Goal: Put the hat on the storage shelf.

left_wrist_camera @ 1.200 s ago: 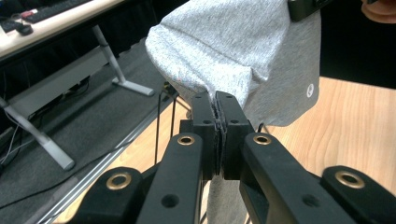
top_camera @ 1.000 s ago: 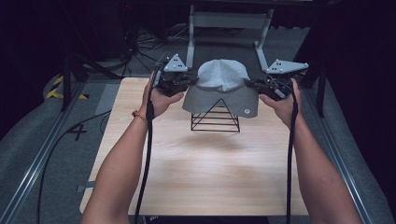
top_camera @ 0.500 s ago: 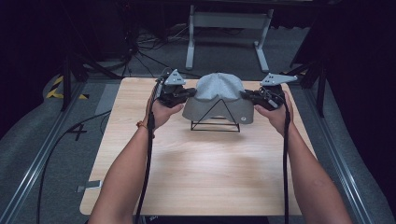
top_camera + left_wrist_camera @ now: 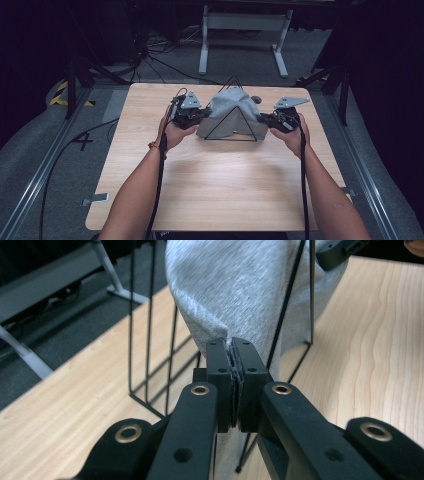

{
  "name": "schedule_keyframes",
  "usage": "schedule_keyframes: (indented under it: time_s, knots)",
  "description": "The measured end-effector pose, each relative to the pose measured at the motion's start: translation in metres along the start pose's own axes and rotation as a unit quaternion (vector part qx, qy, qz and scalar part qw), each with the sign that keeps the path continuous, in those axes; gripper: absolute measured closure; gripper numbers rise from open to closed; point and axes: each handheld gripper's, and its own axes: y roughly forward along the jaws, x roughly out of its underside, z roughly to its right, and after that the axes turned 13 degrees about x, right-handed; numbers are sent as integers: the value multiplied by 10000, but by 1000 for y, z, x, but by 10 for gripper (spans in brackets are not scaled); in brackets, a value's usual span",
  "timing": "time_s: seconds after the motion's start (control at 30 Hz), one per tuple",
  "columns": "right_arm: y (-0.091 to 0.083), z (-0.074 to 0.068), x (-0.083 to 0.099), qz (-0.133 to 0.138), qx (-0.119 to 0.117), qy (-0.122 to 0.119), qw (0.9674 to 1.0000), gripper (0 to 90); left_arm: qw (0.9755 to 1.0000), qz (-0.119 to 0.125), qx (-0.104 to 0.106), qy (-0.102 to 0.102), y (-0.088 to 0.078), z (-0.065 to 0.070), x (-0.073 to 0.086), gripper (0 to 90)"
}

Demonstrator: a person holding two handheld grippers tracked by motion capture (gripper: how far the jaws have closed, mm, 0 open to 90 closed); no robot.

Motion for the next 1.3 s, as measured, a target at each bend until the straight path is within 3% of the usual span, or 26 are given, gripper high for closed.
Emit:
schedule_keyframes:
  time_s: [0.47,0.67,0.9,1.0,1.3]
  knots:
    - [17,-8,21,-298,28,58,9995,843,9993,-358,14,-131,21,-1,21,879]
    - [19,-9,22,-293,46,61,9995,836,9991,-339,9,-250,22,-3,27,877]
    - [7,-8,18,-136,123,62,9998,805,9993,-322,-175,-122,5,-1,24,859]
    - [2,-8,16,-94,146,49,9998,798,9994,-243,-159,-178,-4,0,25,851]
    - [-14,-9,10,-32,262,-69,9996,780,9990,-380,-212,58,-25,9,26,835]
